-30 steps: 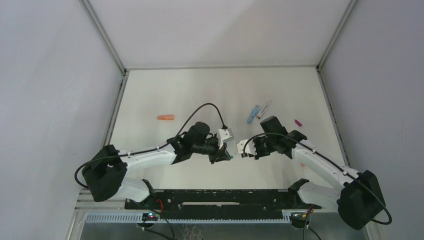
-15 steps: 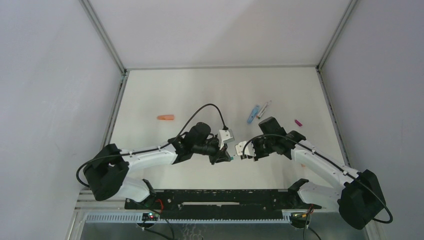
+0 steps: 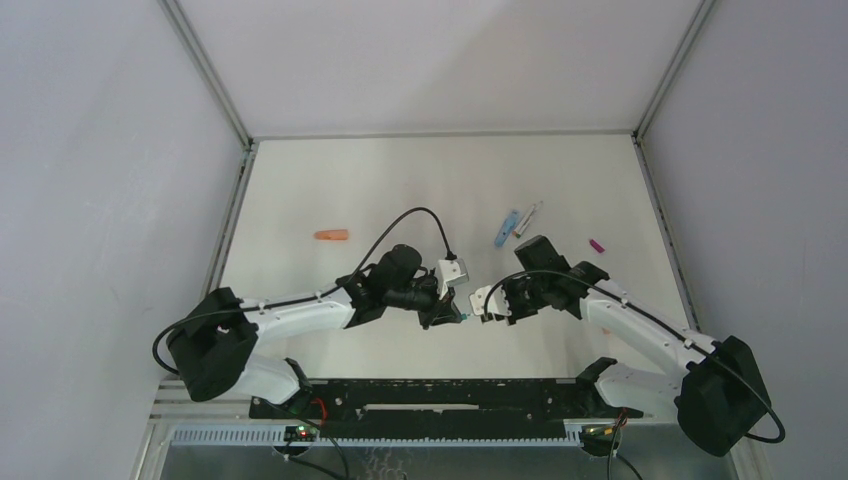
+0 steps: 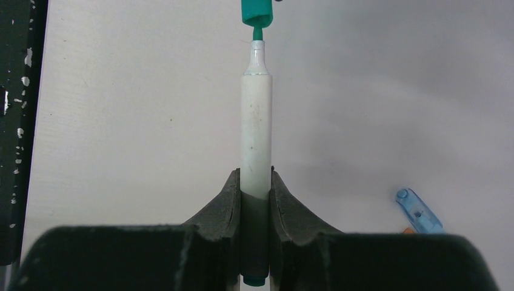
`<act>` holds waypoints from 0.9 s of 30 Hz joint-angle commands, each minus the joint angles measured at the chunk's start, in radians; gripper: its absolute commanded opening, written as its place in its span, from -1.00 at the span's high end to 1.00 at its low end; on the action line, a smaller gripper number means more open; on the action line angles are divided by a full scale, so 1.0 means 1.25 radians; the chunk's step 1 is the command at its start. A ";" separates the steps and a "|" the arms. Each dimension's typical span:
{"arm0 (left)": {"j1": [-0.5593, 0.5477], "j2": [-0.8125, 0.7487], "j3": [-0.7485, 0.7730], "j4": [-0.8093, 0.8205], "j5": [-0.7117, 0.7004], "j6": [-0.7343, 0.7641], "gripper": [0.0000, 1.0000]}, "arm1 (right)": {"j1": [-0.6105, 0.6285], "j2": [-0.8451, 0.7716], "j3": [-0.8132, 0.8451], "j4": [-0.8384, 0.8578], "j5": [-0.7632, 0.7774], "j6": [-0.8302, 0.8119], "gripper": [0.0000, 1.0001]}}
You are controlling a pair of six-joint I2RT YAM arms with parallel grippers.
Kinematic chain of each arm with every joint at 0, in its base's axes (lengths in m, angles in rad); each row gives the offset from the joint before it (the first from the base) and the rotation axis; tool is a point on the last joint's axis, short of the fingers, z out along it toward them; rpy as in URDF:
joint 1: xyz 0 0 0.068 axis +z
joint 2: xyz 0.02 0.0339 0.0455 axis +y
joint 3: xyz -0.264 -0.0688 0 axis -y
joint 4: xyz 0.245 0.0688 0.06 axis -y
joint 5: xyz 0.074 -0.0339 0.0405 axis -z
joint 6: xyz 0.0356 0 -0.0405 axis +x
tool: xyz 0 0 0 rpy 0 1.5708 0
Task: Insert the pens into the pen caps
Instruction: Insert the pen cap onto the pen.
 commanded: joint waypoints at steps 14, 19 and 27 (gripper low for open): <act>-0.014 0.036 0.050 0.030 0.016 -0.015 1.00 | 0.039 0.020 0.001 0.002 0.014 -0.003 1.00; -0.014 0.030 0.041 0.028 0.010 -0.015 1.00 | 0.026 0.012 0.001 0.001 0.019 0.000 1.00; -0.015 0.024 0.043 0.028 0.010 -0.015 1.00 | 0.014 0.014 0.001 -0.001 0.024 0.003 1.00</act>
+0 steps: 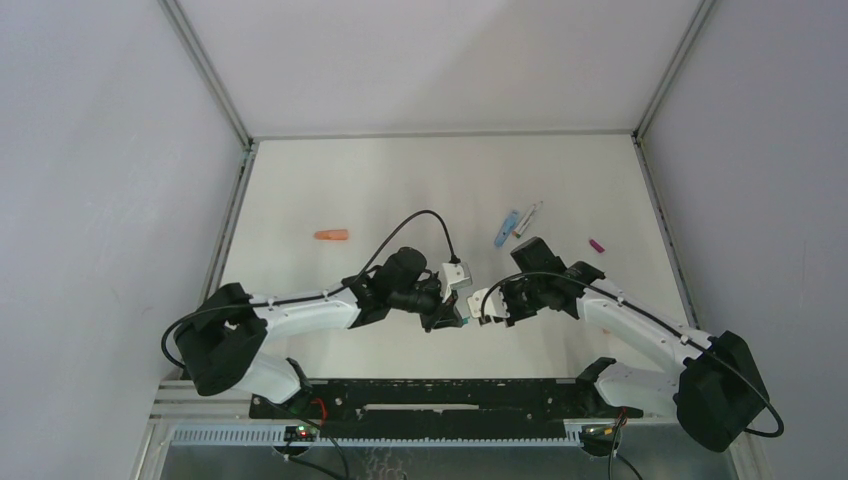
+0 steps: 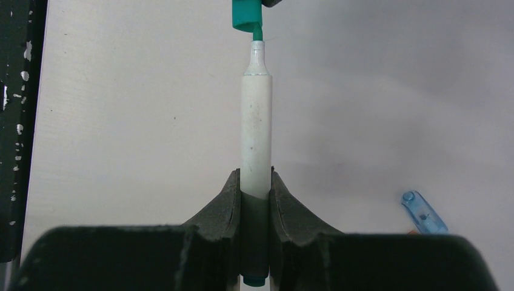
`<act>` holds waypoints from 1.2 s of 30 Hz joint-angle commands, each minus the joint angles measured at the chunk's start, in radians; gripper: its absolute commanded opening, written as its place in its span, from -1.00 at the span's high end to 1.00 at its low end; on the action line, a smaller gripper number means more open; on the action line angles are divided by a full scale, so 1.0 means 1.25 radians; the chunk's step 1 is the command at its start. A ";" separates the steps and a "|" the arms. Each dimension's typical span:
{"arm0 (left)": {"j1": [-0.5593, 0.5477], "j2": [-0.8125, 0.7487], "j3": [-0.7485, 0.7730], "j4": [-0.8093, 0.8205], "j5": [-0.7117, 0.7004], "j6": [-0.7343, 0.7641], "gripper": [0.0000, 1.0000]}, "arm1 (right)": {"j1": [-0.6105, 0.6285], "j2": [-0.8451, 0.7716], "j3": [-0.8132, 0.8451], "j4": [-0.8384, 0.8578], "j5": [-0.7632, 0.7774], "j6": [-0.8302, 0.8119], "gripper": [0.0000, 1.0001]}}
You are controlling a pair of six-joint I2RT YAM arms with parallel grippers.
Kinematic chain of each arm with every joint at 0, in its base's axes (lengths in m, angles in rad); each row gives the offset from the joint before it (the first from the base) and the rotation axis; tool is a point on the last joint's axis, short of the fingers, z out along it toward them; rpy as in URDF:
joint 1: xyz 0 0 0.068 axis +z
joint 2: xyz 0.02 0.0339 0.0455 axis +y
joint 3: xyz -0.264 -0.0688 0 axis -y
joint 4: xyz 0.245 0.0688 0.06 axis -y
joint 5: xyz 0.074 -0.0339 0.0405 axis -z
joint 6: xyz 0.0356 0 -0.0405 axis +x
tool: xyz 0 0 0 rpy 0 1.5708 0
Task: Insert the pens into the pen caps
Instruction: Insert the pen cap onto the pen.
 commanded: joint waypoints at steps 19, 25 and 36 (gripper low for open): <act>-0.004 -0.006 0.049 0.025 0.013 -0.008 1.00 | 0.016 0.014 -0.004 0.006 0.021 0.000 1.00; -0.004 -0.001 0.048 0.029 0.015 -0.008 1.00 | 0.031 0.020 -0.004 0.007 0.020 0.001 1.00; -0.006 0.009 0.054 0.033 0.022 -0.031 1.00 | 0.054 0.022 -0.004 0.022 0.010 0.017 1.00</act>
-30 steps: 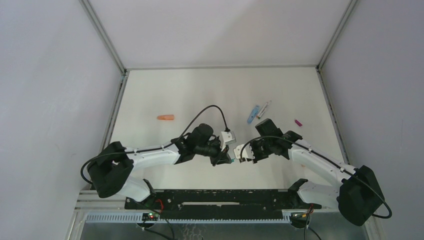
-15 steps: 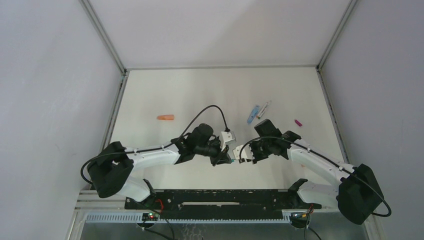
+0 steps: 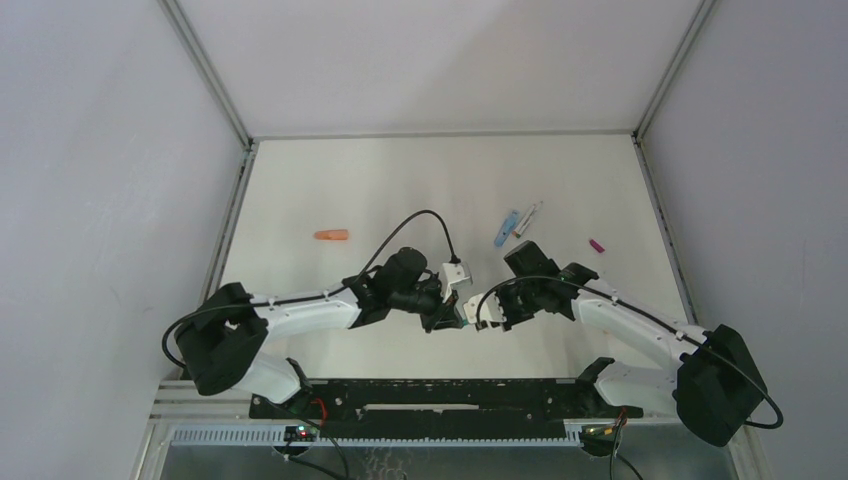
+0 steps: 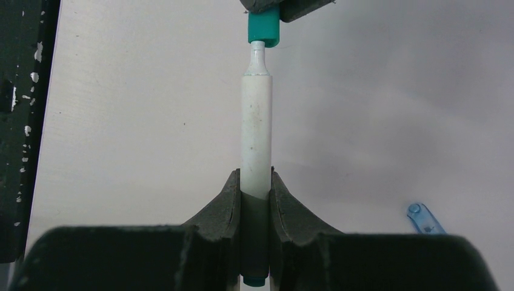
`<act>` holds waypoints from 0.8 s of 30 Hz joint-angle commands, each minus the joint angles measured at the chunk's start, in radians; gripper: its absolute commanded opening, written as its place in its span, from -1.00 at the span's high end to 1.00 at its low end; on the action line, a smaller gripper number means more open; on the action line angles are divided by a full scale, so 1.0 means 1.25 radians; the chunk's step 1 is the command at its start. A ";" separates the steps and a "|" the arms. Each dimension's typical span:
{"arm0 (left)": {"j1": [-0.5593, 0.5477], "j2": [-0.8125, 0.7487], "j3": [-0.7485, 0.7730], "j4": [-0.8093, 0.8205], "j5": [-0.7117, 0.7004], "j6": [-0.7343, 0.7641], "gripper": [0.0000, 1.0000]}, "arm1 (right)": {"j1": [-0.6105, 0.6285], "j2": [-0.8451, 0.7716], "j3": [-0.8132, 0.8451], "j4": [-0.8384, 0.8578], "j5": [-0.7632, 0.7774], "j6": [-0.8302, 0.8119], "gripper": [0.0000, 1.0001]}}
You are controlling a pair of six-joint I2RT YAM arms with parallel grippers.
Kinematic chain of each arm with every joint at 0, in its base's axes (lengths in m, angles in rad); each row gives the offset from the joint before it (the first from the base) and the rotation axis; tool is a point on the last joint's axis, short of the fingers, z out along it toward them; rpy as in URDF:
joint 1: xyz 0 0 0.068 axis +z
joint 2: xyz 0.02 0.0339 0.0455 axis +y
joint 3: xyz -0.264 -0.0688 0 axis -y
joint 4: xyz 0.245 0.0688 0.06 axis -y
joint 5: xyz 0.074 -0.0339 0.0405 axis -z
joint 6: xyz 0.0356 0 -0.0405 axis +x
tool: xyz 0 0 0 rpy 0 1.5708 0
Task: Insert the pens into the pen caps
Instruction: Insert the pen cap onto the pen.
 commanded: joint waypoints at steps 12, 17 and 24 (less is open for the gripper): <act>-0.012 0.034 0.084 0.043 0.046 -0.036 1.00 | 0.053 -0.002 -0.002 0.032 -0.026 0.029 1.00; -0.009 0.057 0.111 0.030 0.058 -0.069 0.99 | 0.044 -0.028 0.003 0.017 -0.096 0.030 1.00; 0.005 0.026 0.141 0.024 0.047 -0.139 0.70 | -0.052 -0.079 0.027 -0.021 -0.231 0.050 1.00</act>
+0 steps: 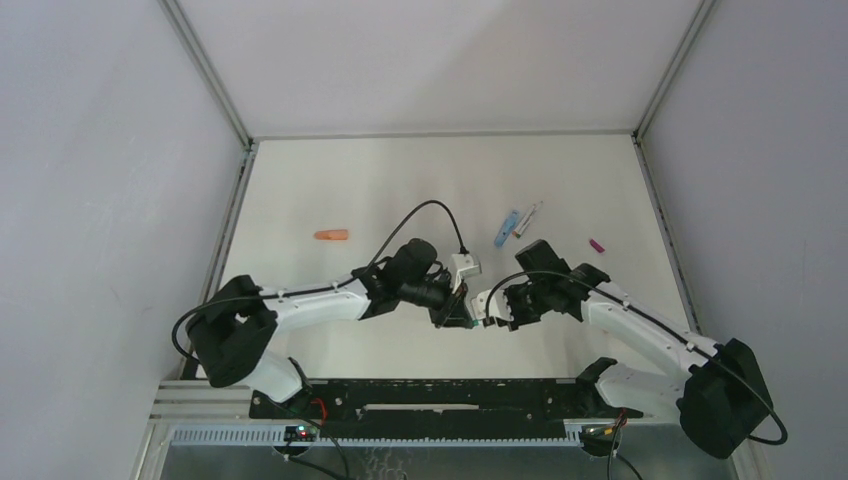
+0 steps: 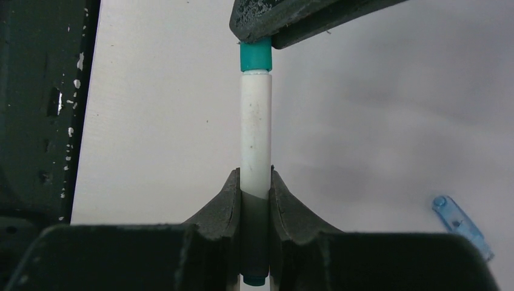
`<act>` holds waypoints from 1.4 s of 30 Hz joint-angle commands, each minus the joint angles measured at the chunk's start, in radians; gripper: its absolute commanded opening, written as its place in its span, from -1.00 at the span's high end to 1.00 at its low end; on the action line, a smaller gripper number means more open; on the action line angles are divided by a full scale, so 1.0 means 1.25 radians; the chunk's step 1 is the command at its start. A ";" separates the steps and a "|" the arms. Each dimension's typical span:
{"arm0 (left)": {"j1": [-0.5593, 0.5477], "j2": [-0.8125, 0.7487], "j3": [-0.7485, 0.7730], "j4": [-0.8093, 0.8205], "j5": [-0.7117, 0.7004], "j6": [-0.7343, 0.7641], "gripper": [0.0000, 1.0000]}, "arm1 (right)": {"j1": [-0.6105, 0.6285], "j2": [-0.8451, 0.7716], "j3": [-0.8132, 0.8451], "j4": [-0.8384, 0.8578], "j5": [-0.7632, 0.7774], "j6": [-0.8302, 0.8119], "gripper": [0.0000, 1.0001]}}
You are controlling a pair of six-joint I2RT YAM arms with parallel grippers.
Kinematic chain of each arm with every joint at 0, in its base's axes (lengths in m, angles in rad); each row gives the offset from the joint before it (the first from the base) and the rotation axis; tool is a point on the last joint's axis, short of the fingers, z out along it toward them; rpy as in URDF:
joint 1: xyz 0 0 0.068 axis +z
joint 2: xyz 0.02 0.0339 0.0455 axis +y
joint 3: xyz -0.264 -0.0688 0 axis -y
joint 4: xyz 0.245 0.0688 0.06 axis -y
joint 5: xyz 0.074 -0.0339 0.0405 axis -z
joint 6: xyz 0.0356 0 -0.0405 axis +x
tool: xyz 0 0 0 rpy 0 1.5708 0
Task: Insert the pens into the pen caps
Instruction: Insert the pen cap onto the pen, then press the pen cap onto the pen.
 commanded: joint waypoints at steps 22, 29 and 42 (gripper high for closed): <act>0.039 -0.388 0.057 0.054 -0.228 -0.107 -0.43 | -0.184 -0.100 0.089 -0.088 -0.401 0.024 1.00; 0.042 -0.515 -0.103 0.308 -0.300 -0.245 -1.00 | -0.304 -0.096 0.141 -0.114 -0.583 0.117 1.00; 0.009 -0.445 -0.171 0.609 -0.539 -0.588 -0.69 | -0.409 -0.093 0.223 0.148 -0.640 0.708 1.00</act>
